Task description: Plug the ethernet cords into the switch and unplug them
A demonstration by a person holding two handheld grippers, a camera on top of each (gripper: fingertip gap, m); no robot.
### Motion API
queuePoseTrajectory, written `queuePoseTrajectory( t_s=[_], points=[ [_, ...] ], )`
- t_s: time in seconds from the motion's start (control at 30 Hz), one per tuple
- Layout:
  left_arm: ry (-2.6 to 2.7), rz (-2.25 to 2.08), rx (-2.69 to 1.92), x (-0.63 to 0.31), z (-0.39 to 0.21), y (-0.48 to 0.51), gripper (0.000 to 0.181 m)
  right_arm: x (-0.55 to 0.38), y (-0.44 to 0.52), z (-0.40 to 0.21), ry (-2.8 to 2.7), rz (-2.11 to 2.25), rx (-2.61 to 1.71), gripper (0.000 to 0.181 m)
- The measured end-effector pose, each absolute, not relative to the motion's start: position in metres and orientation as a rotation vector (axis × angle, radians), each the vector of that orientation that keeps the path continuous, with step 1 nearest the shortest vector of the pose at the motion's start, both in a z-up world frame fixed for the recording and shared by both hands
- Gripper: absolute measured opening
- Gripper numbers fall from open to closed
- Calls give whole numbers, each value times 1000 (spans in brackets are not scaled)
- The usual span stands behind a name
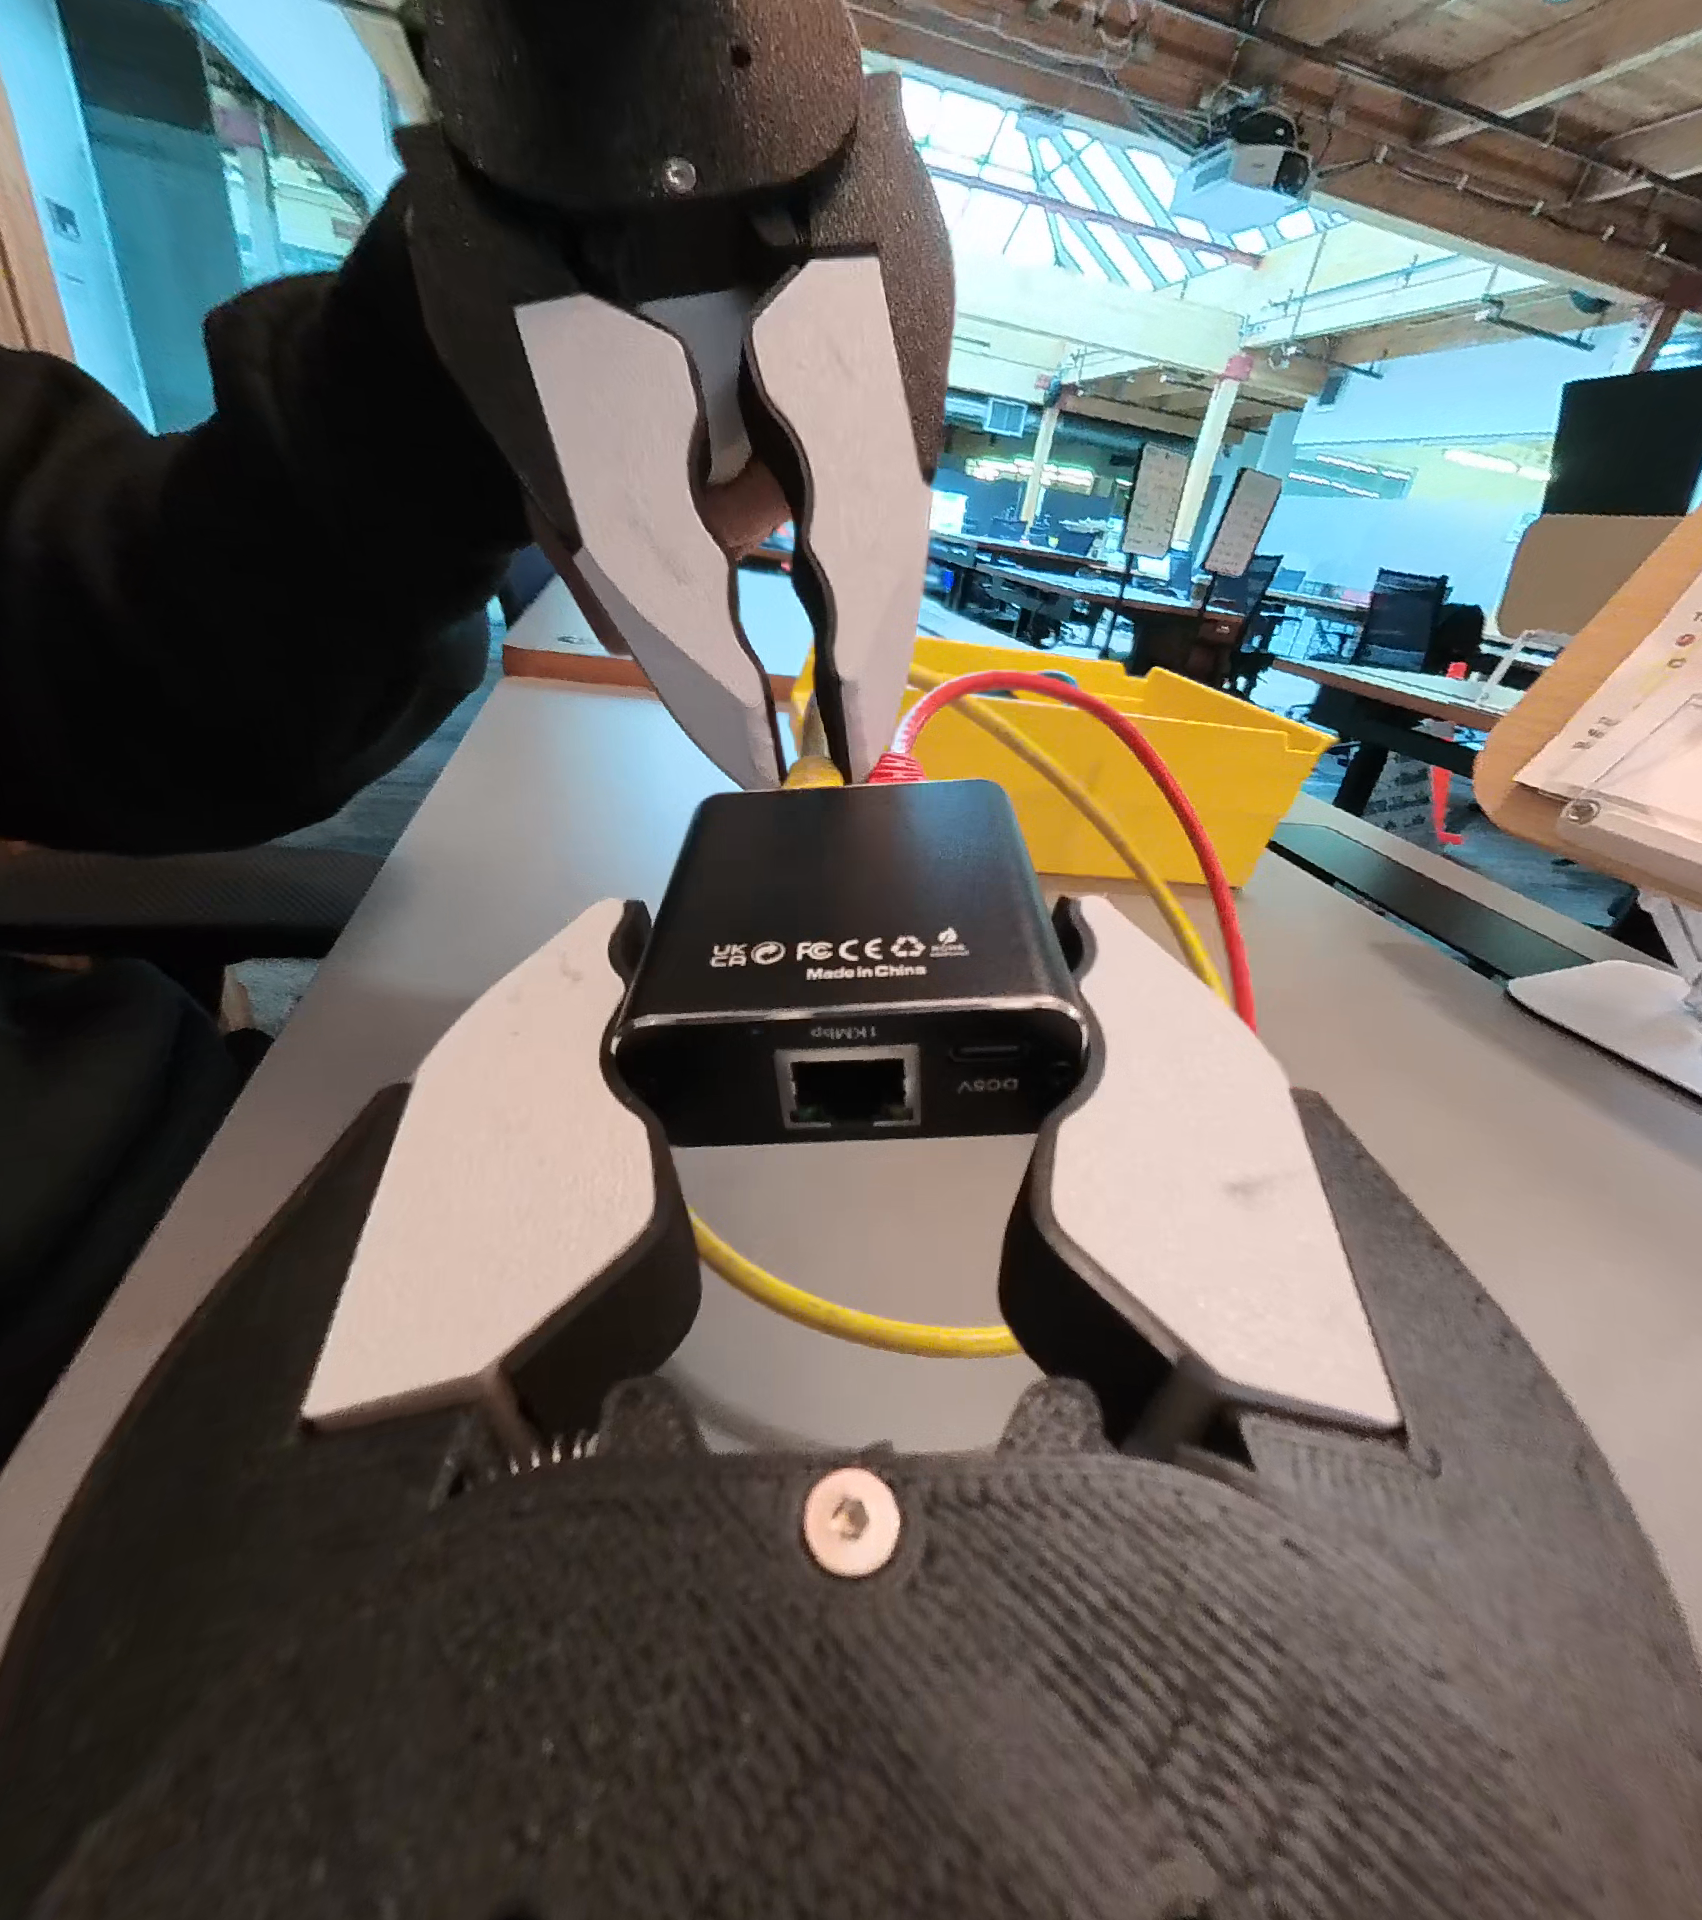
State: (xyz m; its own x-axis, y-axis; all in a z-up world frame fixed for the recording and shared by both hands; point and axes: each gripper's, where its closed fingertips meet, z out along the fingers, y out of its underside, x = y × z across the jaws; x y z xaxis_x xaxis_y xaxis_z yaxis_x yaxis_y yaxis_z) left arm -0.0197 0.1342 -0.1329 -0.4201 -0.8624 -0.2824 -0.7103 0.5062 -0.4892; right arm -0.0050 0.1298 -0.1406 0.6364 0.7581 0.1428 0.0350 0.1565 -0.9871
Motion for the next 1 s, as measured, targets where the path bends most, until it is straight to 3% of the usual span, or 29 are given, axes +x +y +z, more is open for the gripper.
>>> queuePoseTrajectory(
  t_s=[0.13,0.23,0.33,0.47,0.63,0.8,1.0],
  points=[
    [2162,-452,-1220,-16,-130,139,12,2,134,-130,-706,507,-1297,74],
    [1853,-607,-1183,-11,-94,147,17,12,143,-114,-585,451,-1256,74],
    [1358,-807,-1303,-23,-61,170,34,23,151,-107,-513,304,-1264,73],
    [1043,-1351,-1563,-30,-94,167,60,17,157,-100,-515,96,-1262,74],
    [967,-2139,-1631,-18,-109,129,50,-15,162,-110,-645,-56,-1283,74],
    [1040,-2332,-1560,-17,-114,117,25,-35,159,-114,-763,-46,-1270,74],
    [1425,-2318,-1646,-43,-135,109,24,-44,129,-130,-1096,63,-1322,91]
  ],
)
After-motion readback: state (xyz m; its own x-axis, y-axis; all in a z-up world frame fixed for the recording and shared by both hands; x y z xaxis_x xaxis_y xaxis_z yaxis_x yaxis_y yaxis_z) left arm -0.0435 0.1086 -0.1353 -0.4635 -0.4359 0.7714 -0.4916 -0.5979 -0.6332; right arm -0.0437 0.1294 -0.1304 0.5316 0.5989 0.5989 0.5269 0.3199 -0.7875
